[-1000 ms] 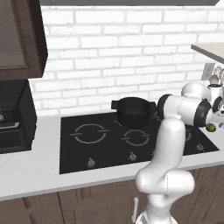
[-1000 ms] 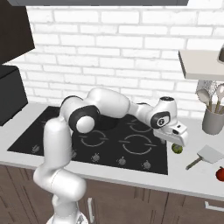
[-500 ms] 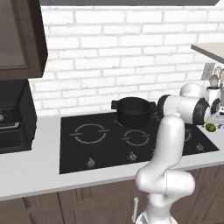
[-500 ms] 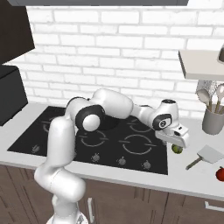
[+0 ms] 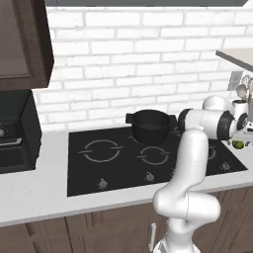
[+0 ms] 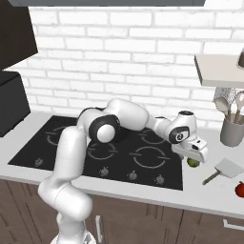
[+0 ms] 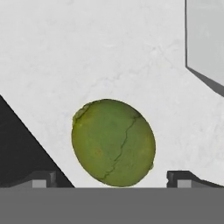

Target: Put the lime and bell pepper in the pot. Retrieve the spatula and lightly stir the vegetables in the pot.

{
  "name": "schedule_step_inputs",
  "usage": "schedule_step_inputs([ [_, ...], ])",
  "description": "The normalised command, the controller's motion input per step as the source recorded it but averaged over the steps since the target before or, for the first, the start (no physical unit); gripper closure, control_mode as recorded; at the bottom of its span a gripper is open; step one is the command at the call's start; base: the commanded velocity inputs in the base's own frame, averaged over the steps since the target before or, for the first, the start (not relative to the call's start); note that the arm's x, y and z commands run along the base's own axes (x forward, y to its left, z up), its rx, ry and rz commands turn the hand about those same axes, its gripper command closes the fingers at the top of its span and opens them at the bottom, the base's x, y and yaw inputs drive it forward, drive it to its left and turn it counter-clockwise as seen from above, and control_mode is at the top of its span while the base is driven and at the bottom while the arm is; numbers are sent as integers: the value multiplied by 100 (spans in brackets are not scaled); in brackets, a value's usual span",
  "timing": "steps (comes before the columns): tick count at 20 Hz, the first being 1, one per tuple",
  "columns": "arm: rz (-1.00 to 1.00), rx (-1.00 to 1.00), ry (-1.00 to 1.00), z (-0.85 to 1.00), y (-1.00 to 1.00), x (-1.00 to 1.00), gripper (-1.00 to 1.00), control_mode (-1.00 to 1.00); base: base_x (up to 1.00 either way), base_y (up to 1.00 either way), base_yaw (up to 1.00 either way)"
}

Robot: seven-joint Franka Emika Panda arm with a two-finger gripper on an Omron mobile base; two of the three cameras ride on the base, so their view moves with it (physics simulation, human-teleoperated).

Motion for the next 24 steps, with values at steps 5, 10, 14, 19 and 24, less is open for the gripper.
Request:
schedule_step_inputs([
  [5, 0, 1, 0, -12, -16, 10, -100, -100, 0, 0, 0],
  [10, 0, 1, 0, -15, -16, 10, -100, -100, 0, 0, 0],
  [14, 0, 0, 2, -14, -6, 9, 100, -100, 0, 0, 0],
  [19, 0, 0, 1, 0, 0, 1, 100, -100, 0, 0, 0],
  [24, 10, 2, -1, 1, 21, -7, 100, -100, 0, 0, 0],
])
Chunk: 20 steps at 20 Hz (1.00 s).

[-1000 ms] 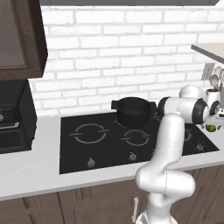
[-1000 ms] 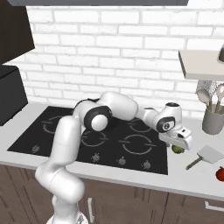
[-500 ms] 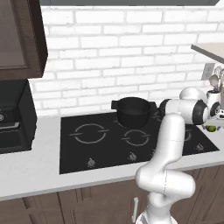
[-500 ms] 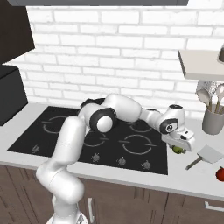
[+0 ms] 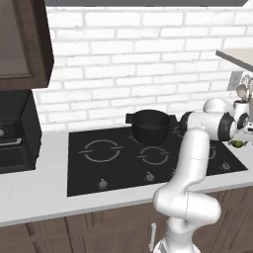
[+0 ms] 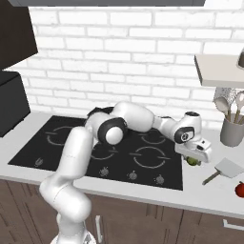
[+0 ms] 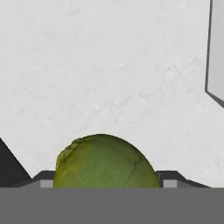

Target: Put the lime and bell pepper in the pot. Retrieve the spatula and lightly stir the vegetables in the pot.

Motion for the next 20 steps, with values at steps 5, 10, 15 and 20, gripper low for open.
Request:
schedule_step_inputs([
  [5, 13, 0, -9, 15, 42, -25, 100, -100, 0, 0, 0],
  [10, 11, 0, -15, 23, 45, -32, 100, -100, 0, 0, 0],
  [15, 7, 0, -10, 35, 35, -31, 100, -100, 0, 0, 0],
  [20, 8, 0, -8, 58, 48, -31, 100, -100, 0, 0, 0],
])
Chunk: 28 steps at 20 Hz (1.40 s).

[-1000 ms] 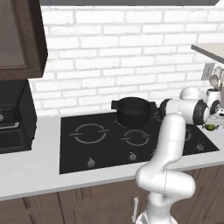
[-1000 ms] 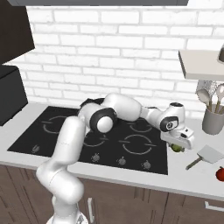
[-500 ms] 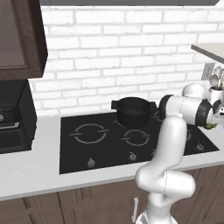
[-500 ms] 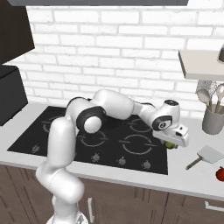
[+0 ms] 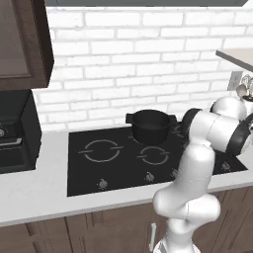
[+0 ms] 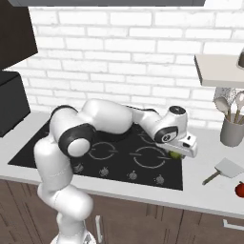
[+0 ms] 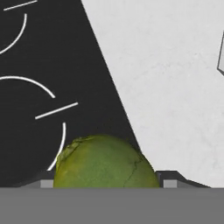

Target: Put the lime and bell pepper in the pot. Retrieve the spatula and lightly stir the vegetables in the pot.

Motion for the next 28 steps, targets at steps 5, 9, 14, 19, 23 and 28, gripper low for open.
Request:
schedule_step_inputs([
  [5, 13, -1, -2, 85, 66, -17, 100, -100, 0, 0, 0],
  [9, 18, 0, -9, 88, 76, -4, 100, -100, 0, 0, 0],
  [14, 21, 0, -24, 78, 85, 0, 100, -100, 0, 0, 0],
  [19, 27, 0, -26, 76, 95, 0, 100, -100, 0, 0, 0],
  [23, 29, 0, -19, 80, 99, 0, 100, -100, 0, 0, 0],
  [28, 26, 0, 4, 73, 99, 6, 100, -100, 0, 0, 0],
])
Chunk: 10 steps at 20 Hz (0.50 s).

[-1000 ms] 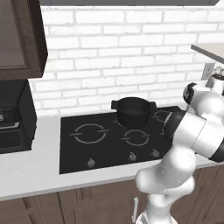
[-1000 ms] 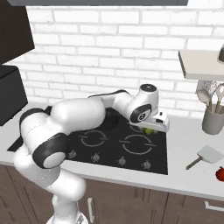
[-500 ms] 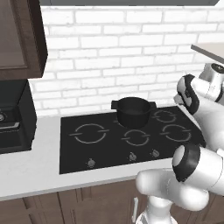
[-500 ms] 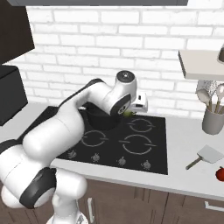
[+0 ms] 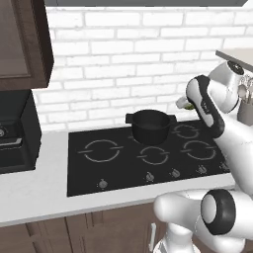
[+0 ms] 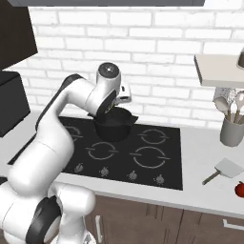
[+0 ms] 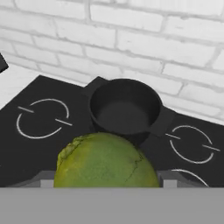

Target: Put the lime and bell pepper in the pot. Retrieve the spatula and lightly stir the vegetables in the pot.

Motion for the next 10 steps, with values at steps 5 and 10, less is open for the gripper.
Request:
schedule_step_inputs([
  [5, 7, -11, 33, 11, 83, 44, 100, -100, 0, 0, 0],
  [10, 0, -1, 22, -26, 24, 69, 100, -100, 0, 0, 0],
])
